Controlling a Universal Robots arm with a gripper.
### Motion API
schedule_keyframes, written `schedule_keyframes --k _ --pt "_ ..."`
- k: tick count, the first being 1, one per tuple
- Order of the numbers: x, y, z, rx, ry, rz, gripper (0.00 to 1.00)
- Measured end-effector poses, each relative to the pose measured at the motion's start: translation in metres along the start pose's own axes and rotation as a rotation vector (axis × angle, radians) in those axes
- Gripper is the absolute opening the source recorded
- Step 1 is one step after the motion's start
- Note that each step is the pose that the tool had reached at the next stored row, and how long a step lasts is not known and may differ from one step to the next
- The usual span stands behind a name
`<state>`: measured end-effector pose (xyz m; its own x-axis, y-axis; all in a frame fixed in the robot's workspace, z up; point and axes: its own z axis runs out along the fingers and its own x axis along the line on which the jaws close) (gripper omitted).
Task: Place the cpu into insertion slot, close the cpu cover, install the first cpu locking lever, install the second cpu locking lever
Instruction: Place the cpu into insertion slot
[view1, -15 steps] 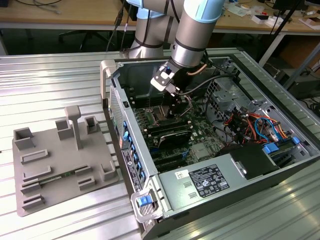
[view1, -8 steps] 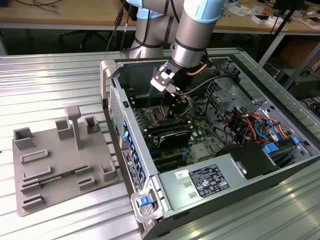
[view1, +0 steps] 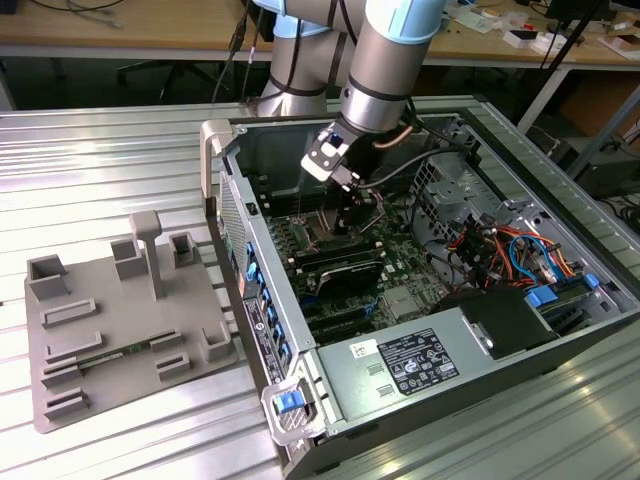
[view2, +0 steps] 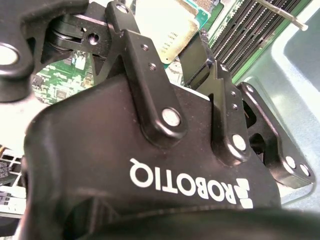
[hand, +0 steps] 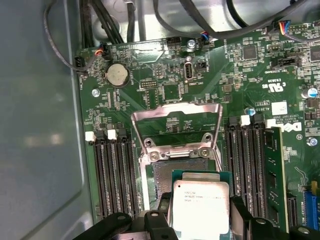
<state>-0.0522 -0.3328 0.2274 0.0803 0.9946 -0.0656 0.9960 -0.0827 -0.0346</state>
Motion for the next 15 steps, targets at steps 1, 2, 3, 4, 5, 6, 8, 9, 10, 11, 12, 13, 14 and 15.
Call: schedule_keyframes --k 1,2,3,4,5,6,8,9,10,11,12,13,14,15 --pt "0.0006 0.0000 0.0000 -0.0004 -0.0002 -0.005 0.55" --pt "0.0018 -0.0001 0.0000 -0.0012 -0.0007 -0.019 0.55" --pt "0.0018 -0.0001 0.0000 -0.0017 -0.0010 -0.026 0.55" --pt "0.0019 -0.0001 0.0000 -0.0024 -0.0013 -0.036 0.55" --pt "0.0020 -0.0001 0.0001 -0.0036 -0.0018 -0.054 0.55" --pt "0.0019 -0.0001 0.0001 -0.0045 -0.0024 -0.069 0.55" --pt "0.0020 -0.0001 0.0001 -0.0063 -0.0033 -0.096 0.55" --pt "0.0020 -0.0001 0.0001 -0.0076 -0.0040 -0.116 0.55" --pt "0.0020 -0.0001 0.0002 -0.0087 -0.0046 -0.133 0.55" --pt "0.0020 -0.0002 0.0002 -0.0093 -0.0049 -0.142 0.55" --pt "0.0020 -0.0001 0.0003 -0.0101 -0.0053 -0.153 0.55" --pt "0.0020 -0.0001 0.0003 -0.0106 -0.0056 -0.162 0.55" --pt "0.0020 -0.0001 0.0004 -0.0116 -0.0060 -0.176 0.55" --pt "0.0020 -0.0001 0.0004 -0.0122 -0.0064 -0.186 0.55"
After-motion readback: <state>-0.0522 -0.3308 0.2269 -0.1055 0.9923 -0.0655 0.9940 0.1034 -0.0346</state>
